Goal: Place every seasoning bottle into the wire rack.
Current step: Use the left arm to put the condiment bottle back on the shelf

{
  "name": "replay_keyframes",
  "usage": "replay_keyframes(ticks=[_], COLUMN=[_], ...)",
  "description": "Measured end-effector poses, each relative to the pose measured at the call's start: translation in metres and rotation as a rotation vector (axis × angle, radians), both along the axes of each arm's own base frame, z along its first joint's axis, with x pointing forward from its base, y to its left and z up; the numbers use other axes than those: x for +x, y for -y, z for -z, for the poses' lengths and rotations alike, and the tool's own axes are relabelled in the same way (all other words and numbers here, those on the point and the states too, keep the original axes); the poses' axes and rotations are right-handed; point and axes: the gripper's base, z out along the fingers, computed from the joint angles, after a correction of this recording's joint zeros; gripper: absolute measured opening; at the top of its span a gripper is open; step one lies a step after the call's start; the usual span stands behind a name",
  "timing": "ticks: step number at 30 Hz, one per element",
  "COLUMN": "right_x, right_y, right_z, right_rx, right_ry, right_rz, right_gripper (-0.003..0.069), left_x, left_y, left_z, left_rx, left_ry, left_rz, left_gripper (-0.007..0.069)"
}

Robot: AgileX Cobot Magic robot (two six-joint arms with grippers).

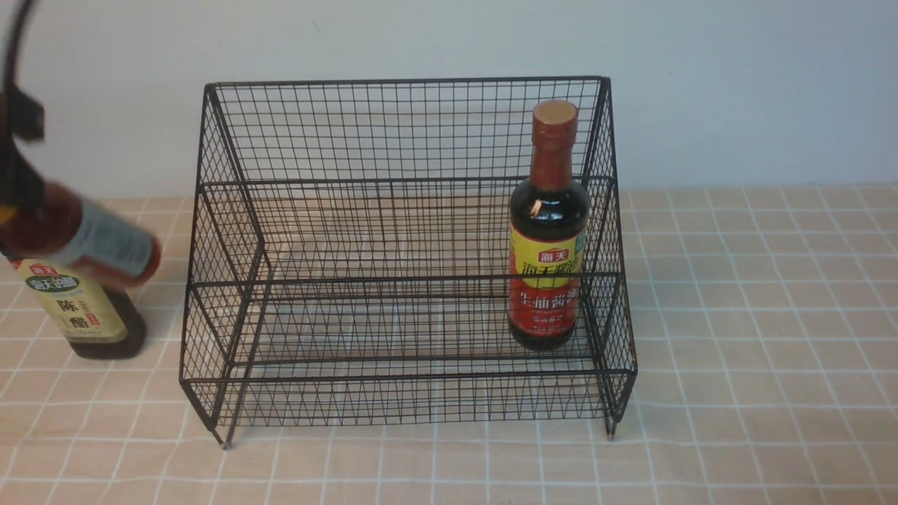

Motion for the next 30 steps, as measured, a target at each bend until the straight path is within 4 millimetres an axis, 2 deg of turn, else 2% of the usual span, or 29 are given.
replay_keyframes(ticks=[2,7,9,11,13,21,27,30], right_x=[0.0,0.0,0.0,0.0,0.0,0.0,0.0,0.0], right_y=[0.0,0.0,0.0,0.0,0.0,0.0,0.0,0.0], right_z=[0.0,0.0,0.0,0.0,0.0,0.0,0.0,0.0], right_rx=[0.0,-0.017,-0.018,-0.017,-0.017,-0.015,-0.014,-0.014], right_ry=[0.0,-0.001,-0.001,-0.001,-0.001,0.0,0.0,0.0], right_rz=[0.0,-0.004,-0.004,-0.004,-0.004,-0.003,-0.003,-0.003], right_gripper=[-0.0013,-0.0013,-0.0013,-0.0013,-0.0013,-0.0013,-0.0013,-0.0013], left_x=[-0.001,0.008,0.02,0.025,0.039,0.068,0.091,0.096], left_y=[0.008,0.034,0.054,0.06,0.071,0.085,0.092,0.094], left_z=[-0.005,0.005,0.018,0.024,0.04,0.076,0.112,0.119], left_rx=[-0.037,-0.049,-0.017,-0.002,0.048,0.09,0.103,0.105], left_ry=[0.017,-0.042,-0.099,-0.121,-0.179,-0.298,-0.397,-0.416], left_rz=[0.031,0.15,0.213,0.221,0.218,0.201,0.192,0.191], left_gripper=[0.0287,0.0287,0.0287,0.0287,0.0287,0.0287,0.0287,0.0287])
